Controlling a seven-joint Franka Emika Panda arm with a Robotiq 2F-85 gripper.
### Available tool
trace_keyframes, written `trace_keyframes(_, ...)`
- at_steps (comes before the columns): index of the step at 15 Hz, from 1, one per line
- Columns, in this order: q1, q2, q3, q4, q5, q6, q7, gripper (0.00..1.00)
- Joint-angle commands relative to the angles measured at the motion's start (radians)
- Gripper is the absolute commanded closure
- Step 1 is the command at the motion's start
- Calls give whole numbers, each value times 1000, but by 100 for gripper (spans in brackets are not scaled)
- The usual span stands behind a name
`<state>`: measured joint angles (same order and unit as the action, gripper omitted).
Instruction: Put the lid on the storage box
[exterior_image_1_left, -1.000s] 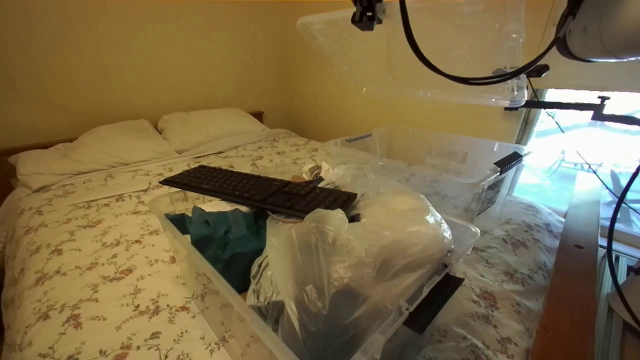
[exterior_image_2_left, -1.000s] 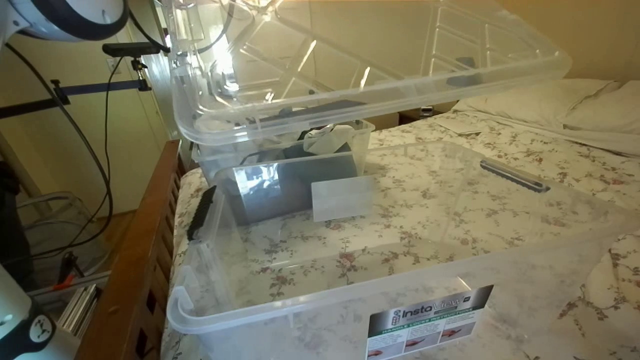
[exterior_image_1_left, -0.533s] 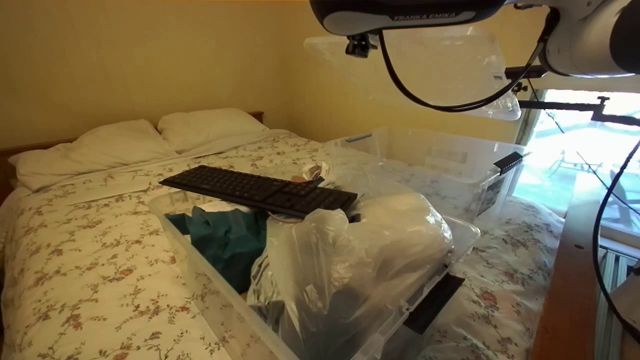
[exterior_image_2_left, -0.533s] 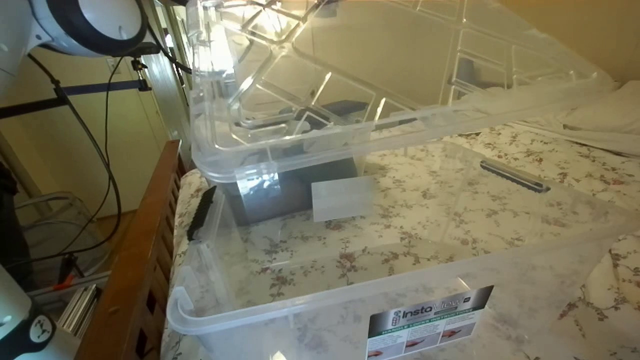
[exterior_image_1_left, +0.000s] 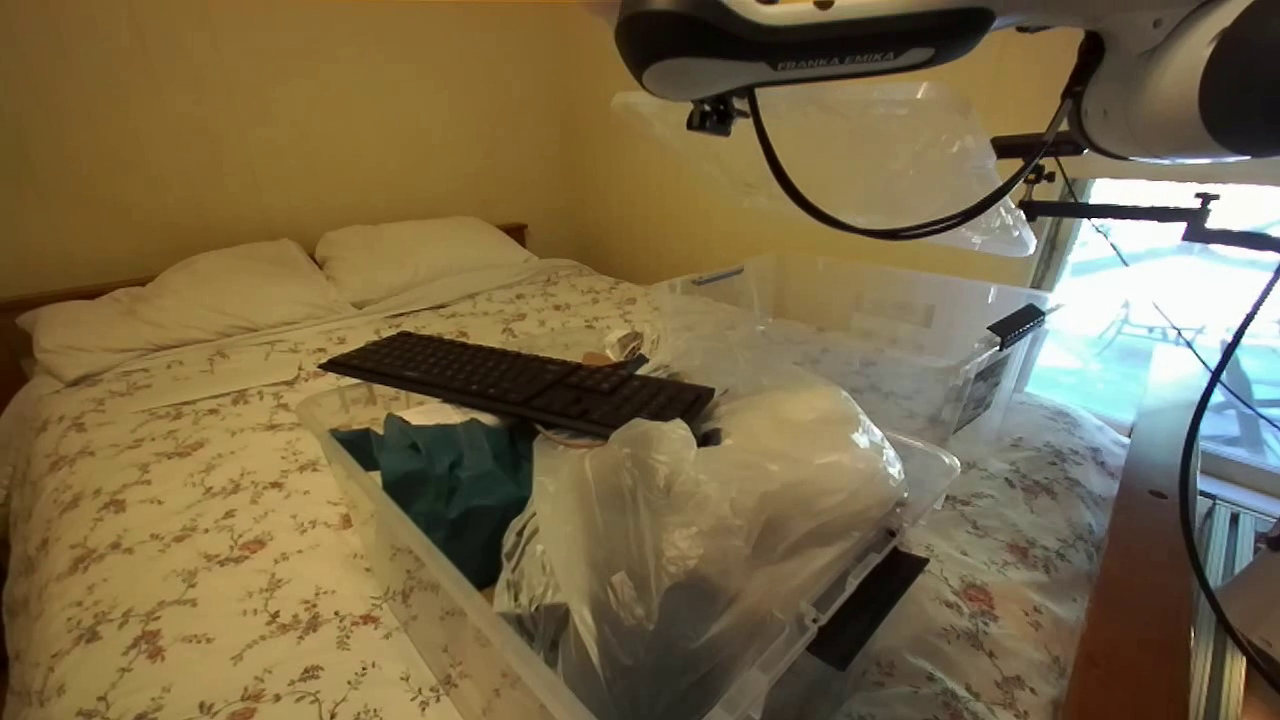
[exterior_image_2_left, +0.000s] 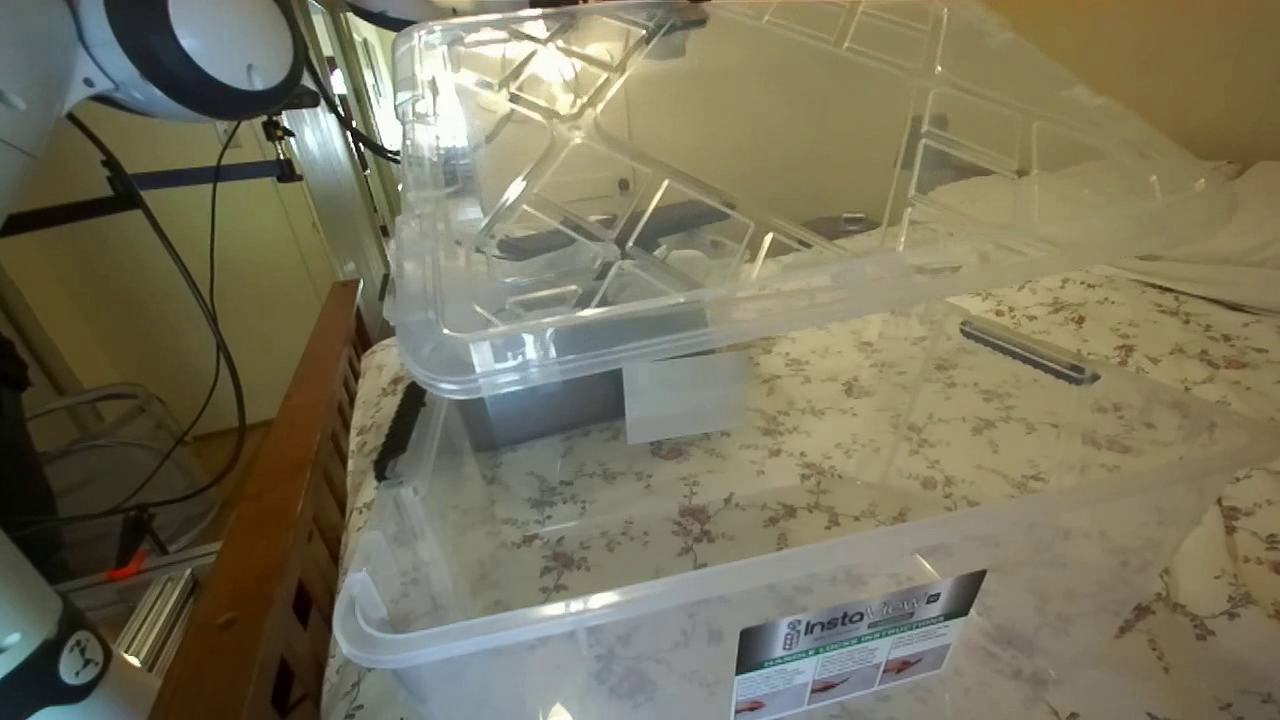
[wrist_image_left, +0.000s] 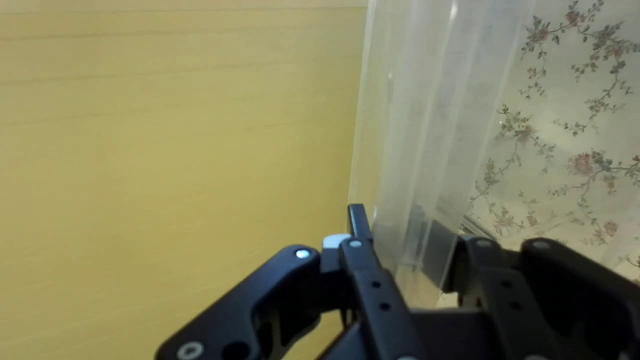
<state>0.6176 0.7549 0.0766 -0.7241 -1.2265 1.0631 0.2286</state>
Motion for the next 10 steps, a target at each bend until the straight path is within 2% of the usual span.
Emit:
trace_keyframes(1, -30, -16, 4, -112, 2, 47, 10, 94)
trace_keyframes(4, -58, -39, 10, -211, 16, 80, 67, 94)
trace_keyframes(7, -76, -84, 4, -319, 14, 59, 152, 94)
trace_keyframes(10, -93, -142, 18, -461, 21, 82, 203, 94)
